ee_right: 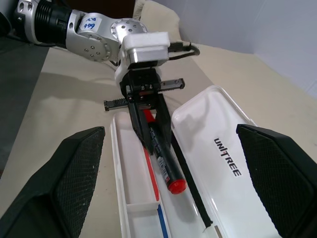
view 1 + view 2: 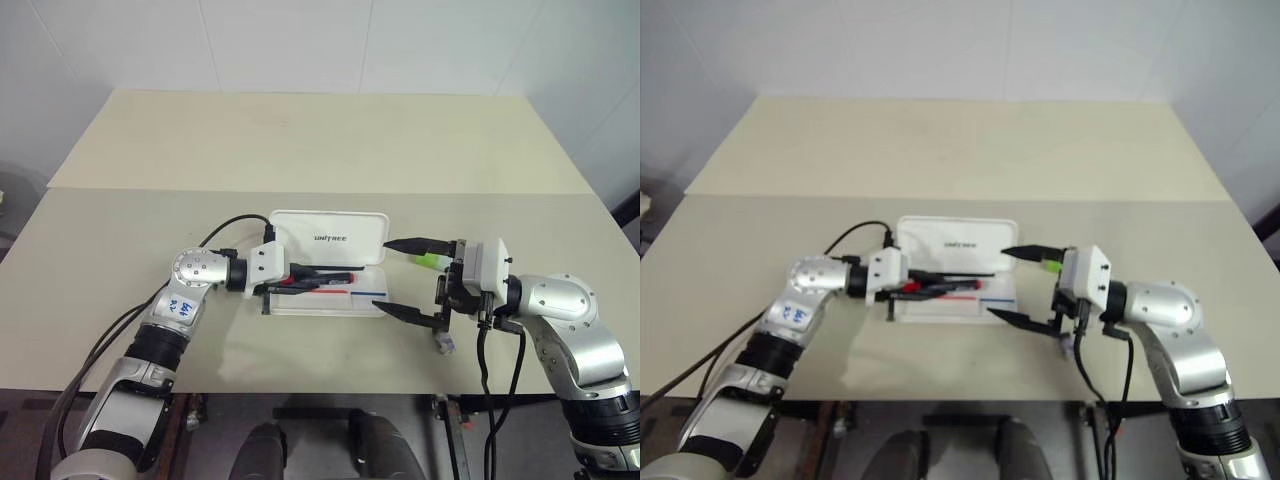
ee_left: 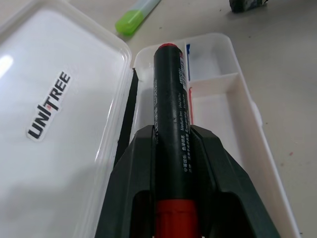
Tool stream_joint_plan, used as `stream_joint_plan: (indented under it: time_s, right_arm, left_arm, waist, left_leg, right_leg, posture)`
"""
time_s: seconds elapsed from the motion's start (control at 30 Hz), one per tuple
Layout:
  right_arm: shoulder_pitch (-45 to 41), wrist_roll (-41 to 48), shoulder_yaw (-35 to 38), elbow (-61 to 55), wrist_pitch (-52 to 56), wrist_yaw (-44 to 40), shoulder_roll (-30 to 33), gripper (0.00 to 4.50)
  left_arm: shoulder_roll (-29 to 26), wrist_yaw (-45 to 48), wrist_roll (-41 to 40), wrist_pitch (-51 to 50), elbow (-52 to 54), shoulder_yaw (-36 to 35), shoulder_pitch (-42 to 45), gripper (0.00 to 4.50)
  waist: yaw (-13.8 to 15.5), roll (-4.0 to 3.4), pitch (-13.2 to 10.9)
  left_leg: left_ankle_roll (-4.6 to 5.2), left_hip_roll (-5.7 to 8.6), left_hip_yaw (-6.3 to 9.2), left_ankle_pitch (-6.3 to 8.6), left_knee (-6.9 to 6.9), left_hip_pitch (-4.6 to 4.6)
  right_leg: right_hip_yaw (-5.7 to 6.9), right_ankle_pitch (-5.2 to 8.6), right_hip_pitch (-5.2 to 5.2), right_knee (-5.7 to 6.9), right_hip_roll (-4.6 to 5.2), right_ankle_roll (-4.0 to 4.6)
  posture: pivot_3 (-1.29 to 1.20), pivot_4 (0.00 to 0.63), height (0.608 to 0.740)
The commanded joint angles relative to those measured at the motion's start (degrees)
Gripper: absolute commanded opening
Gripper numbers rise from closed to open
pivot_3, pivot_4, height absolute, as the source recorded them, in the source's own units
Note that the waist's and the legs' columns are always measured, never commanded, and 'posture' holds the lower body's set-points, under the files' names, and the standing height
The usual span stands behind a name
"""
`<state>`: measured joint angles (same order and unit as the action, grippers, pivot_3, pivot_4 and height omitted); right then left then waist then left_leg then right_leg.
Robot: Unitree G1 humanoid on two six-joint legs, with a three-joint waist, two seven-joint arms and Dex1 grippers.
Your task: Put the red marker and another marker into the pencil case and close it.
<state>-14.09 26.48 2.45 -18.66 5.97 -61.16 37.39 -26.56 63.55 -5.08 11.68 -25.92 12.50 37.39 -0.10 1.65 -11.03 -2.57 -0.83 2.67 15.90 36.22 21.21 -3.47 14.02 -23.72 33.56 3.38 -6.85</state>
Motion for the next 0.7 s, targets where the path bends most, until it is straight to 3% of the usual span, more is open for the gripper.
stream_joint_plan:
  time_s: [0.03,0.4,0.7]
  right_arm:
    - [1.25,1.10,2.69,-3.88,0.38,2.13,0.72,4.50]
    - [1.97,1.16,3.07,-4.74,0.72,3.53,0.94,4.50]
    - [-1.13,4.05,4.65,1.14,2.69,2.87,0.51,4.50]
  left_arm:
    - [1.24,-2.06,2.35,2.24,-3.89,0.25,3.37,0.62]
    - [4.56,-1.78,2.23,3.31,-5.99,-0.21,4.80,4.34]
    - [4.06,0.64,-1.36,0.73,-0.38,-1.82,1.16,4.47]
  waist:
    - [0.12,0.02,-0.01]
    - [-0.08,0.02,-0.01]
    - [-0.05,0.02,-0.01]
  left_leg:
    - [0.00,0.00,0.03,0.00,0.03,0.02]
    - [0.00,0.01,0.02,0.00,0.01,0.00]
    - [0.06,0.01,0.02,0.03,0.03,0.01]
  right_leg:
    - [0.02,0.00,0.00,0.00,0.00,-0.01]
    - [-0.01,-0.01,0.02,-0.01,0.00,-0.04]
    - [-0.01,0.02,0.02,0.01,0.01,-0.09]
  posture:
    - [0.00,0.150,0.740]
    - [0.00,0.150,0.740]
    - [0.00,0.150,0.740]
